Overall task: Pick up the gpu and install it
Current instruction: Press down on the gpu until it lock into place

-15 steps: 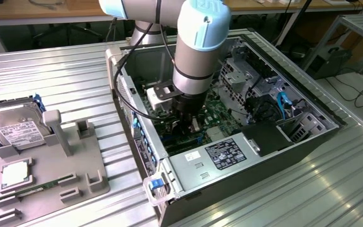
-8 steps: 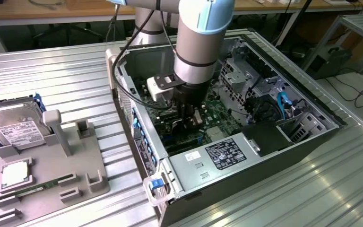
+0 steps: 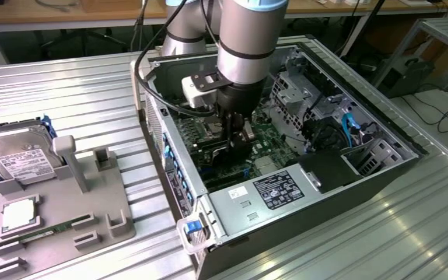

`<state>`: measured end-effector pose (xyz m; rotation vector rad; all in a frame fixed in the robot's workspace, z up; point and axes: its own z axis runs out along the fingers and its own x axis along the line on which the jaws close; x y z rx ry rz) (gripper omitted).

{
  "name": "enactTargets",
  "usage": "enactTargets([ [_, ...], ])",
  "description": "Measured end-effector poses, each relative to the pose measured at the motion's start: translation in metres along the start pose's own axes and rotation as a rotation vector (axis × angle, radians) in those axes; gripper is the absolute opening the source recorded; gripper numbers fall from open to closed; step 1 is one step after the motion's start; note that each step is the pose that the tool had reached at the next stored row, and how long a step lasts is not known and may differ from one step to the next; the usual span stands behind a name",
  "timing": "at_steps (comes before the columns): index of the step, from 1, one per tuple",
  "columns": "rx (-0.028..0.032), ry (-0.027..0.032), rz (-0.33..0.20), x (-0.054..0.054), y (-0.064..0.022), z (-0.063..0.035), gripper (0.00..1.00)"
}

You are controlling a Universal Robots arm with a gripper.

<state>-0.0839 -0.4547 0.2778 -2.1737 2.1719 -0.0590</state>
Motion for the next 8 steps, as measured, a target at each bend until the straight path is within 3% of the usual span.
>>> enactTargets([
  [4,0.0002,-0.0001,0.000,0.0000,0.0000,-0.0001,0.34],
  [8,0.0001,-0.0008,0.000,0.0000,0.0000,-0.0001,0.11],
])
